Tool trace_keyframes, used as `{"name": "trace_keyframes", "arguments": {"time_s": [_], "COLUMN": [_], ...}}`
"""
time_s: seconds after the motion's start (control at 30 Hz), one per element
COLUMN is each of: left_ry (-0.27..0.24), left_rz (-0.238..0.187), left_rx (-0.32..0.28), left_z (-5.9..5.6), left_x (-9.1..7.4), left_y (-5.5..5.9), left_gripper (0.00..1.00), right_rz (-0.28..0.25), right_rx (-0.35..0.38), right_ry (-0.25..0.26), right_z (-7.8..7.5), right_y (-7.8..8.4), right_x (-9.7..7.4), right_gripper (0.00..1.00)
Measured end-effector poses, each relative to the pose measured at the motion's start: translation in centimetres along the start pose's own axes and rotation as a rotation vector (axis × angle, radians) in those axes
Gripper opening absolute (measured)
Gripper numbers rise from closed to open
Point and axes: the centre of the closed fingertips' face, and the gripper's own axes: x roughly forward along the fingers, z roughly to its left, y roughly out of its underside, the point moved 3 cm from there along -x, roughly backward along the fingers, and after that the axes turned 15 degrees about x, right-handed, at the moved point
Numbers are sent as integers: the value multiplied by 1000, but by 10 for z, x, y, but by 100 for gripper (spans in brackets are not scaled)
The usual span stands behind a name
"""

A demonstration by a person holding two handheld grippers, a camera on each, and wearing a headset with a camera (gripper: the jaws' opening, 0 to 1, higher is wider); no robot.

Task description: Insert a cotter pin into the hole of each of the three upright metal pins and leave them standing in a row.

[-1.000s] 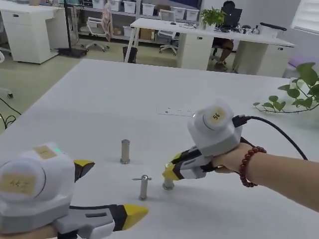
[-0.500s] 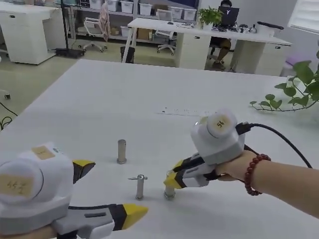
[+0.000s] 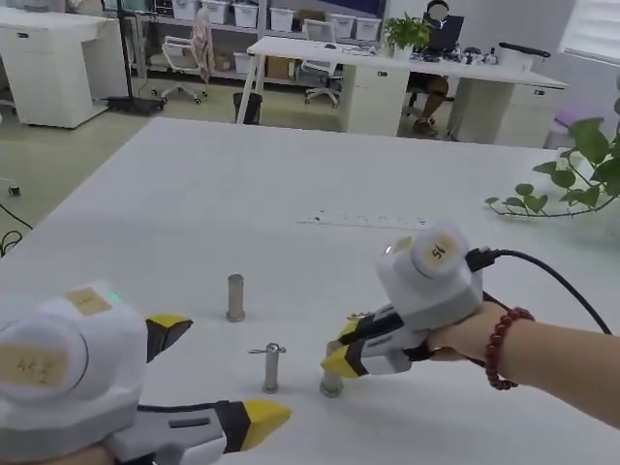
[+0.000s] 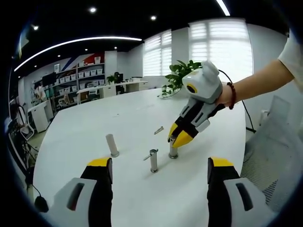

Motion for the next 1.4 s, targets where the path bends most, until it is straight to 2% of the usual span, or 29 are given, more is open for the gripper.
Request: {"name": "trace_keyframes", "arguments": {"time_s": [0.17, 0.23, 0.63, 1.07, 1.27, 1.4], "left_ry": [0, 0, 9, 12, 11, 13], "left_rz": [-1, -2, 0, 2, -2, -5], "left_rx": [4, 5, 13, 20, 27, 30], "left_z": [0, 1, -3, -3, -3, -4], "left_x": [0, 0, 0, -1, -2, -1], "left_y": [-1, -1, 0, -1, -3, -4], "left_gripper": [81, 81, 79, 78, 77, 76], "right_rz": [-3, -1, -22, -42, -61, -75], "right_rx": [-25, -56, -105, -62, -28, -8], "right_ry": [-24, -36, -68, -68, -72, -76], "right_z": [0, 0, -1, -5, -2, -1], "right_y": [1, 1, 1, 0, 1, 0], "right_x": [-1, -1, 0, 2, 1, -5], "right_gripper": [14, 14, 14, 15, 22, 25]}}
